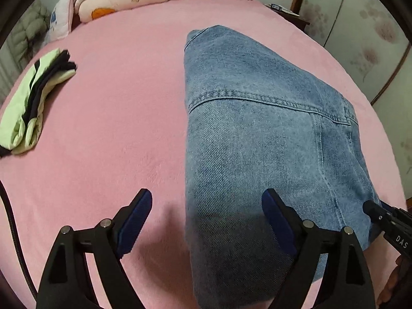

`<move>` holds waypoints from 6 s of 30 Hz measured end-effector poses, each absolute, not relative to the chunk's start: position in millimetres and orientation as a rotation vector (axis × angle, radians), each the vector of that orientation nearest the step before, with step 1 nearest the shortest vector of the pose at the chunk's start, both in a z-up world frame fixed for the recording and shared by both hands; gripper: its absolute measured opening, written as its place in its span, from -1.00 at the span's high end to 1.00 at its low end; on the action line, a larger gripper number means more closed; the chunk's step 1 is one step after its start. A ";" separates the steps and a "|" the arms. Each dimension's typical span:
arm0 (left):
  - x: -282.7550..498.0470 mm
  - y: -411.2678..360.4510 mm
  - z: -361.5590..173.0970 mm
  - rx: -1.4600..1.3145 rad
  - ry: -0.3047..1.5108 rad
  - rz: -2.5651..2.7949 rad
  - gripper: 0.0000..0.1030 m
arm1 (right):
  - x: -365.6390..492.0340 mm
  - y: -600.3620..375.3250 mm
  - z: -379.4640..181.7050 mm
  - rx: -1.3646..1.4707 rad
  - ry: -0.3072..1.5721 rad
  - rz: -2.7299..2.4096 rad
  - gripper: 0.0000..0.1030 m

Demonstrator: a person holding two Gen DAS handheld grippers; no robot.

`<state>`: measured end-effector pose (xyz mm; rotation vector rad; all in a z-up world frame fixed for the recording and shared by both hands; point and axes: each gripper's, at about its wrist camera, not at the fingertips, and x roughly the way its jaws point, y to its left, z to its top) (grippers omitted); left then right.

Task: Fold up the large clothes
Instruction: 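Open the left tool and withdraw both tools from the folded jacket, then lower both tools onto the folded denim jacket and grasp its edges, then lift the folded jacket with both tools toward the green-and-black clothes stack, then lower the jacket onto the green-and-black clothes stack and open both tools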

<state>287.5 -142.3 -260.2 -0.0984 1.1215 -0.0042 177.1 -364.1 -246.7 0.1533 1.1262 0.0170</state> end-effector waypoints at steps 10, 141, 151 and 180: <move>267.2 -131.7 -218.0 -0.166 1.199 -0.019 -0.97 | 167.0 -357.9 -183.9 0.228 1.073 0.025 0.15; 390.4 485.3 -133.2 -0.258 1.095 -0.145 0.24 | 392.8 217.1 -151.0 0.305 1.091 0.555 0.58; 438.1 499.8 -227.0 -0.160 1.123 -0.011 -0.76 | 440.2 234.3 -232.2 0.227 1.194 0.420 0.33; 440.8 439.6 -211.9 0.008 0.917 0.011 0.41 | 464.7 247.1 -234.7 -0.033 1.073 0.259 1.00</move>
